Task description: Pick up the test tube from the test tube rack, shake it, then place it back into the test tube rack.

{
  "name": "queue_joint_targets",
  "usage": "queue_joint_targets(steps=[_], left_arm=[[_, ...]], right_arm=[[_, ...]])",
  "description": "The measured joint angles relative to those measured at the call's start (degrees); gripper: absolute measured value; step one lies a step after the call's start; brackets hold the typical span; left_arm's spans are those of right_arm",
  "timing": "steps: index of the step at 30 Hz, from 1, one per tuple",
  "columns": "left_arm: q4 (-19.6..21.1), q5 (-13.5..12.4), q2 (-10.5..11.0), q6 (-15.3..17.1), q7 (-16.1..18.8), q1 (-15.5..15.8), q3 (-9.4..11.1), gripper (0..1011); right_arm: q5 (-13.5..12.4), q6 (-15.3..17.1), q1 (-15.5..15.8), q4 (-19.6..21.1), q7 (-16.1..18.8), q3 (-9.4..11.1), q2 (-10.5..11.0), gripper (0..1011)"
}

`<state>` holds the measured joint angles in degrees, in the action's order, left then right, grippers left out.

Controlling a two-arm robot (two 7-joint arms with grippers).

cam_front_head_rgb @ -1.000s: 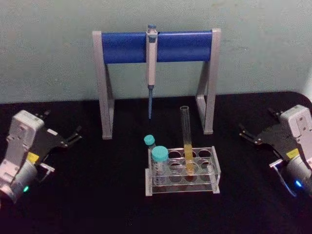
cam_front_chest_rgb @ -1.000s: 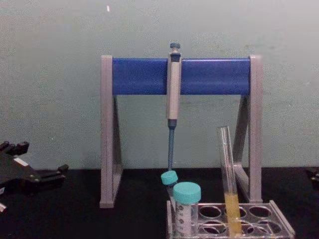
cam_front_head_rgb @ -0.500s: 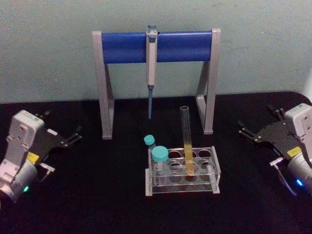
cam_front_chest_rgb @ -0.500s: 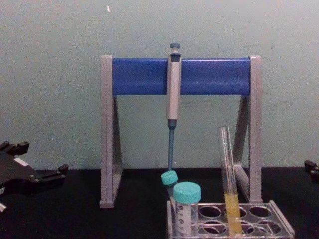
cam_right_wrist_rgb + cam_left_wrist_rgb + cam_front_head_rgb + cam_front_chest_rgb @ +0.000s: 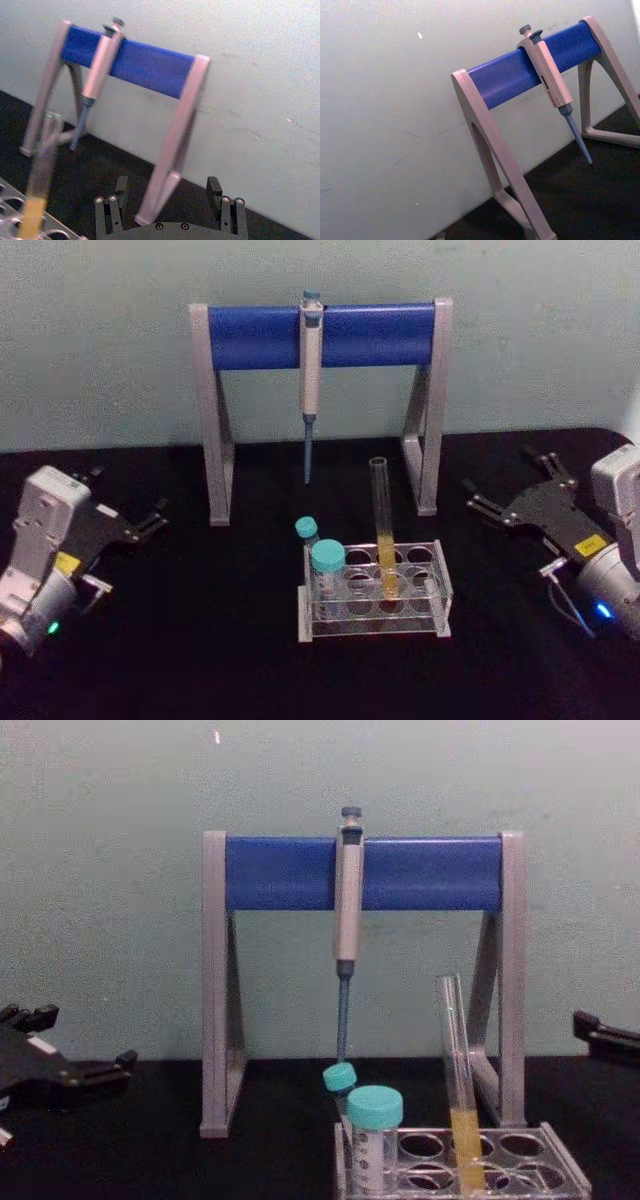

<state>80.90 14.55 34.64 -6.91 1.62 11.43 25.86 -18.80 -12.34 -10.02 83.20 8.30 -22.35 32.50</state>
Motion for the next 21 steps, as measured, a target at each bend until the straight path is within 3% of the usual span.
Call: queue_joint_targets(steps=[13,21], left_arm=[[0.00,0.00,0.00,0.00,0.00,0.00,0.00,1001],[0.00,0.00,0.00,0.00,0.00,0.00,0.00,1001]], right_arm=[[-3.74,-0.71,-1.37,0.19,9.97,-1.14,-2.02,1000],[-5.10,0.86,-2.80,-0.65,14.59,-1.68,-3.56,1000]])
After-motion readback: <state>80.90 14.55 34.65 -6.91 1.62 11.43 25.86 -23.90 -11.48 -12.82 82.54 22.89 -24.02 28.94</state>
